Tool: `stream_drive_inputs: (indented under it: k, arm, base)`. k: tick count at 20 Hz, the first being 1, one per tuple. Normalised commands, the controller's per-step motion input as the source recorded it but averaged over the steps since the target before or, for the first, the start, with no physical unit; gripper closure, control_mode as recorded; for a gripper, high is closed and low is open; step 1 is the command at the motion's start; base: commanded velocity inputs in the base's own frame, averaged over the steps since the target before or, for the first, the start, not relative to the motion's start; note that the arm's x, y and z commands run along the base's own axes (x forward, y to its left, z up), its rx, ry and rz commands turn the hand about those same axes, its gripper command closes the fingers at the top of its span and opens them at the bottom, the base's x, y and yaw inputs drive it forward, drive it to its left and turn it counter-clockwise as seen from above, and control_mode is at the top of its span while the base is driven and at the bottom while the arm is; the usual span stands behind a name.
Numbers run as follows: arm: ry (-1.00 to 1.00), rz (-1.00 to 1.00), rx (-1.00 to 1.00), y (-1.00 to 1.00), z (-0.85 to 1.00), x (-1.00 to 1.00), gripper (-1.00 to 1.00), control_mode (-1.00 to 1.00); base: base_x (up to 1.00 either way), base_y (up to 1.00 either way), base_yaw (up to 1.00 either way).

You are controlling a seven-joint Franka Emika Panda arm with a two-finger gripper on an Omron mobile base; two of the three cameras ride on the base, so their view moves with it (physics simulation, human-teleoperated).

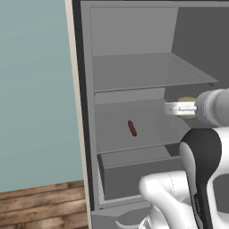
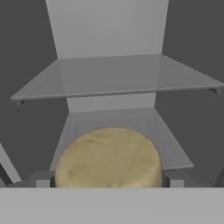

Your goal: Retrieve the sausage and cheese from the fridge and place them on the cutting board on the counter.

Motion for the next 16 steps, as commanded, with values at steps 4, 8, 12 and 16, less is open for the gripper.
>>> stream_drive_inputs:
  k: [4,8,12,16]
  arm:
    - [0.00,0.00,0.00,0.00,0.00,0.00,1.00,1.00]
    - [0.00,0.00,0.00,0.00,0.00,0.00,1.00,1.00]
    - [0.00,0.00,0.00,0.00,0.00,0.00,1.00,1.00]
    - [0.00,0.00,0.00,0.00,0.00,0.00,1.00,1.00]
  base:
    - [-0.03,0.00,0.00]
    - [-0.59,0.31,0.00]
    - [-1.00,0.50,-0.16]
    - [-0.96,0.76,-0.35]
